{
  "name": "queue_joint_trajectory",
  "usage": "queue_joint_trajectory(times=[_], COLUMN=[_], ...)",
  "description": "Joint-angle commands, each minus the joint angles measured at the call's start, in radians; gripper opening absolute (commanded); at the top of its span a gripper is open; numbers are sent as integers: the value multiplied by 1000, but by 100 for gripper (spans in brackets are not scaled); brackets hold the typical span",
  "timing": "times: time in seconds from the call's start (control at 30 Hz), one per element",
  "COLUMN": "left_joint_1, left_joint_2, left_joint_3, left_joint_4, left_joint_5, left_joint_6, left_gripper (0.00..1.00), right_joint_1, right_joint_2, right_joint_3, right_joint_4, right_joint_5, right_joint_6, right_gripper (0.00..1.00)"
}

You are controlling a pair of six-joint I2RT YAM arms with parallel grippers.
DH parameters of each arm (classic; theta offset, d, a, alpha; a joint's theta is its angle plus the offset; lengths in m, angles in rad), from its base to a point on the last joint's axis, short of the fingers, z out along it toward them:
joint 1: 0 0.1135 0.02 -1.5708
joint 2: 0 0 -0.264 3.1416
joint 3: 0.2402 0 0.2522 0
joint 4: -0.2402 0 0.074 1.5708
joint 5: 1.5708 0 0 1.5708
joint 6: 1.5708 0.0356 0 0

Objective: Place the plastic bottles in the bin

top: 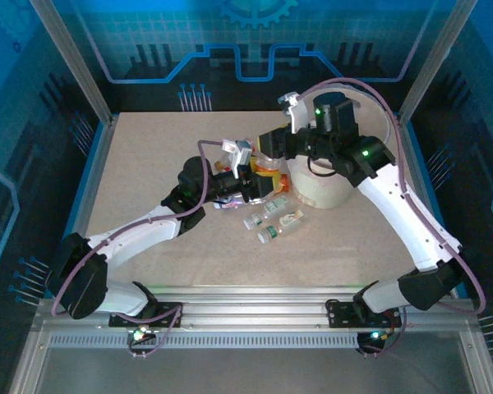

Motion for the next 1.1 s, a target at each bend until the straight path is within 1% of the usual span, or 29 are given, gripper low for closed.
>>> queue_joint_trajectory(times=[0.0,0.07,0.13,0.17,0.23,0.27,0.3,0.47,0.63,0.73,0.93,1.07], left_joint_1=[6,5,5,6,6,6,6,7,7,7,8,12], left_joint_2=[-5,-6,-10,-13,-24,-32,-41,-115,-202,-245,-303,-325], left_joint_3=[40,40,41,41,40,37,32,-19,-78,-106,-139,-147], left_joint_4=[20,17,12,7,-7,-15,-21,-39,-63,-86,-130,-166], left_joint_5=[21,11,4,0,-10,-16,-27,-97,-195,-244,-328,-383], left_joint_6=[15,20,25,28,38,45,52,84,114,131,154,161], left_gripper=[56,56,61,67,85,97,99,99,99,99,99,99], right_joint_1=[16,18,18,18,18,18,16,3,-26,-62,-151,-188], right_joint_2=[15,19,21,23,25,27,27,38,60,73,116,149], right_joint_3=[30,32,36,41,54,63,72,167,292,344,411,404], right_joint_4=[-2,-7,-13,-19,-34,-44,-51,-106,-155,-156,-139,-115], right_joint_5=[3,7,20,29,52,70,89,184,351,438,591,690], right_joint_6=[7,12,15,15,13,11,7,-29,-56,-71,-89,-97], right_gripper=[39,31,23,18,12,10,9,8,7,8,8,8])
